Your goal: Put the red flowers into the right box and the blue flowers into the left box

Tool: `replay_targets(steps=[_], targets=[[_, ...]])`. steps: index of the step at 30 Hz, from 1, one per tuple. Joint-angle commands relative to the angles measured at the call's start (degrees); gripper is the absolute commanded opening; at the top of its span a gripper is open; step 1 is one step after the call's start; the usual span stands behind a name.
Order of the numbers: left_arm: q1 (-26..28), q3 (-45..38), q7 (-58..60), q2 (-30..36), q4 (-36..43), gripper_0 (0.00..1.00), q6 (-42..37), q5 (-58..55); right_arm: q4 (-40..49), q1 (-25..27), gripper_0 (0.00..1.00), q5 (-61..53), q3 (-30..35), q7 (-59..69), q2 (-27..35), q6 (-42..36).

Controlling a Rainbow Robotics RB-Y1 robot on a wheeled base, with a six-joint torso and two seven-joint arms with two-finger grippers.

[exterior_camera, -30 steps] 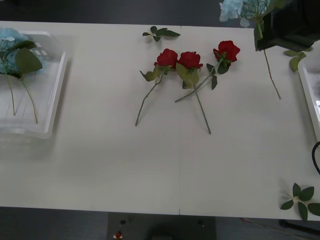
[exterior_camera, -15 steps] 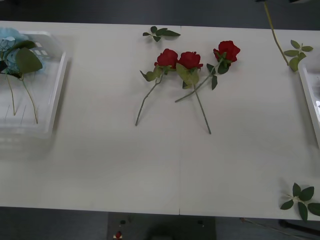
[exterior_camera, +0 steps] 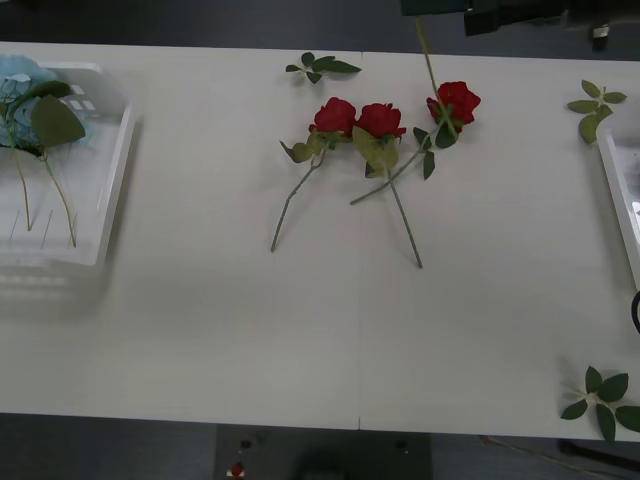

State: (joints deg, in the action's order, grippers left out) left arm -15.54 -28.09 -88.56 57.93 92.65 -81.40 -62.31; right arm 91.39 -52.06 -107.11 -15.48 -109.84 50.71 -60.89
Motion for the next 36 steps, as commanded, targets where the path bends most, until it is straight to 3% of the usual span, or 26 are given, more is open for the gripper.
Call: replay_targets(steps=[1,5,8,13,18,26,36], targets=[[-6.52,-1.61,-4.61,3.16,1.66,1.00,-8.95,-1.41,3.80,-1.38,0.00,-2.40,-4.56,-1.69,1.23,8.07],[-9.69,-2.49,-10.05,2.54,1.30,1.00,-14.23,-5.36,5.91,-1.47,0.00,-3.72,-9.21,-1.69,0.00,16.68],[-10.57,-1.61,-14.10,1.84,-0.45,1.00,-13.26,-13.54,6.08,-2.43,0.00,-3.10,-12.99,-1.87,-2.11,20.63],[-12.85,0.94,-24.03,-1.15,-9.59,1.00,-11.68,-33.23,5.82,-5.86,0.00,-0.99,-20.82,-1.16,-5.09,28.72],[-15.23,3.13,-36.16,-6.25,-17.59,1.00,-11.59,-45.09,4.50,-9.03,0.00,-0.91,-26.18,-1.08,-8.35,34.61],[-17.77,9.81,-48.29,-11.78,-23.66,1.00,-10.01,-53.88,-0.07,-11.40,0.00,0.24,-30.13,-1.52,-14.85,39.35],[-18.04,16.40,-56.37,-16.53,-23.66,1.00,-8.60,-58.54,-8.33,-14.91,0.00,1.82,-32.68,-1.69,-22.06,42.87]])
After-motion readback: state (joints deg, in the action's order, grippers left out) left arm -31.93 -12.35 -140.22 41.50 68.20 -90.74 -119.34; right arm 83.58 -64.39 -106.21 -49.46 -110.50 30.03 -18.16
